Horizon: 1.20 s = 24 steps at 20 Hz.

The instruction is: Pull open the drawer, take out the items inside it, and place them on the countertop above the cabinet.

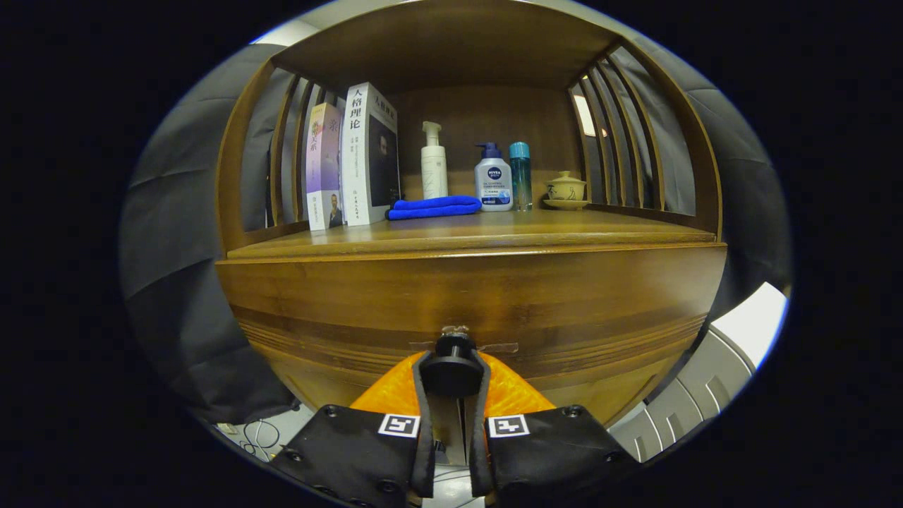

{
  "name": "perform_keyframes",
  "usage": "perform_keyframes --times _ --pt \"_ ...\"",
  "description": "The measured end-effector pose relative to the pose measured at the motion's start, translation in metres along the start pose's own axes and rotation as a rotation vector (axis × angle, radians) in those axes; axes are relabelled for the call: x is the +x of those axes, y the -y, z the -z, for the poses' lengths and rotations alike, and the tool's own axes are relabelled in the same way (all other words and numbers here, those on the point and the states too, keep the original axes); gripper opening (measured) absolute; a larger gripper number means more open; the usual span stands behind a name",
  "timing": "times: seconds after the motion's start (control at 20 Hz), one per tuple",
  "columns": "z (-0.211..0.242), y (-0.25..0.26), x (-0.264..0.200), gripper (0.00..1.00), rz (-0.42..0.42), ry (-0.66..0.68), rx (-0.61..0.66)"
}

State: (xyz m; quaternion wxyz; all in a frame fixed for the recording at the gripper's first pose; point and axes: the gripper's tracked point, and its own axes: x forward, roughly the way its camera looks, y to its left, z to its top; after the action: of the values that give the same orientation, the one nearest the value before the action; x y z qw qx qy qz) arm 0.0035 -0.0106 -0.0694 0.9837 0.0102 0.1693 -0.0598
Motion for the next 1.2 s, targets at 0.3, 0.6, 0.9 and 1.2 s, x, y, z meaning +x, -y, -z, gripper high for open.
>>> perform_keyframes --times 0.3,0.6,0.9,1.2 --pt "0.009 0.0 -0.03 0.21 -0.024 -0.018 0.009" --pt "0.017 -0.002 -0.058 0.21 -0.04 -0.032 0.014" --pt "0.027 -0.004 -0.088 0.21 -0.056 -0.04 0.009" --pt "0.045 -0.006 -0.116 0.21 -0.08 -0.057 0.001"
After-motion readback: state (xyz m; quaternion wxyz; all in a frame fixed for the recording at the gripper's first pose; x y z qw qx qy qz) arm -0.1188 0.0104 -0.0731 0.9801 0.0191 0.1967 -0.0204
